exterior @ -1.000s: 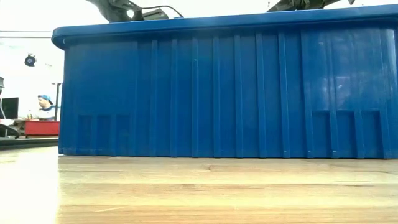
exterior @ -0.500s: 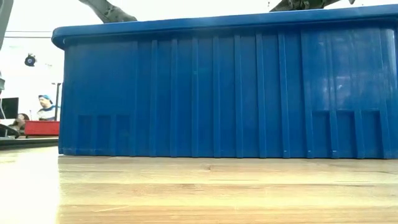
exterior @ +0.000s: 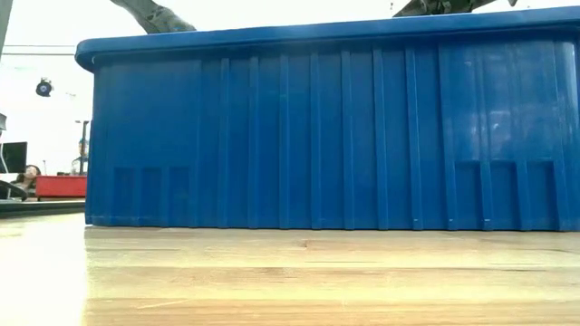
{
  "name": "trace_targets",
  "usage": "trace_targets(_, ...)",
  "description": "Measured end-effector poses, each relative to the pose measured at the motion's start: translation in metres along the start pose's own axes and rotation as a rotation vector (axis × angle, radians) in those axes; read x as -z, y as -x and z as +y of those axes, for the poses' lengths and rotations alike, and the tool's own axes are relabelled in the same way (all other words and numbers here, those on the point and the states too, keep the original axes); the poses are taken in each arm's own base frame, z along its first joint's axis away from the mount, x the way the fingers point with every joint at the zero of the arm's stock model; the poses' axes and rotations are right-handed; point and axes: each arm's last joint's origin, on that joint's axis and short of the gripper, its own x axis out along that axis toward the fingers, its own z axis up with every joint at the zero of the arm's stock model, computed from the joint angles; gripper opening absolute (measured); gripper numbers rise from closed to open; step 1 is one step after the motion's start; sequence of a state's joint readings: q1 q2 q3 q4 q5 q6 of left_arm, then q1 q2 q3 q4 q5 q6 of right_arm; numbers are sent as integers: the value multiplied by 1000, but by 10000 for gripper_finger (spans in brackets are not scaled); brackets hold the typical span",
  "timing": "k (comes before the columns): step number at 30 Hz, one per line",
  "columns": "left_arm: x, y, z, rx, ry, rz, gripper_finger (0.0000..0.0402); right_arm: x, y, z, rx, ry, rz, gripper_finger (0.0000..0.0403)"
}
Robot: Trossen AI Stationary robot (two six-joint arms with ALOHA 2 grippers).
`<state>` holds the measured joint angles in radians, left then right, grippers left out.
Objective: Pick and place slides into bin
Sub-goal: Put the black slide into the blue container, then return to Home Position
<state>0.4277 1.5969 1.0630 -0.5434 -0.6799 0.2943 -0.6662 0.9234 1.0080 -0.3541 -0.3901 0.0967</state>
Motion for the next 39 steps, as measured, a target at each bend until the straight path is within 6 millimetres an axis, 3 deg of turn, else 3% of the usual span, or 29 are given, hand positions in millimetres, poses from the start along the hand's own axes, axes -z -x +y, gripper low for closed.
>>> trace_targets(10,4,20,18,32,-39,-80,178,0,0,0,0,3,0,60)
trace_targets(14,6,31,26,47,-51,-112,200,0,0,0,0,4,0,63)
trace_targets(19,3,68,50,219,101,-298,204,0,0,0,0,3,0,62)
trace_targets(26,-6,142,96,658,496,-867,176,0,0,0,2,3,0,58)
trace_targets(31,-2,181,115,947,520,-1243,137,0,0,0,9,0,0,58)
trace_targets(34,8,194,121,956,529,-1278,98,0,0,0,9,-1,3,57)
trace_targets(39,33,210,115,863,564,-1198,14,1,0,0,9,-24,7,57)
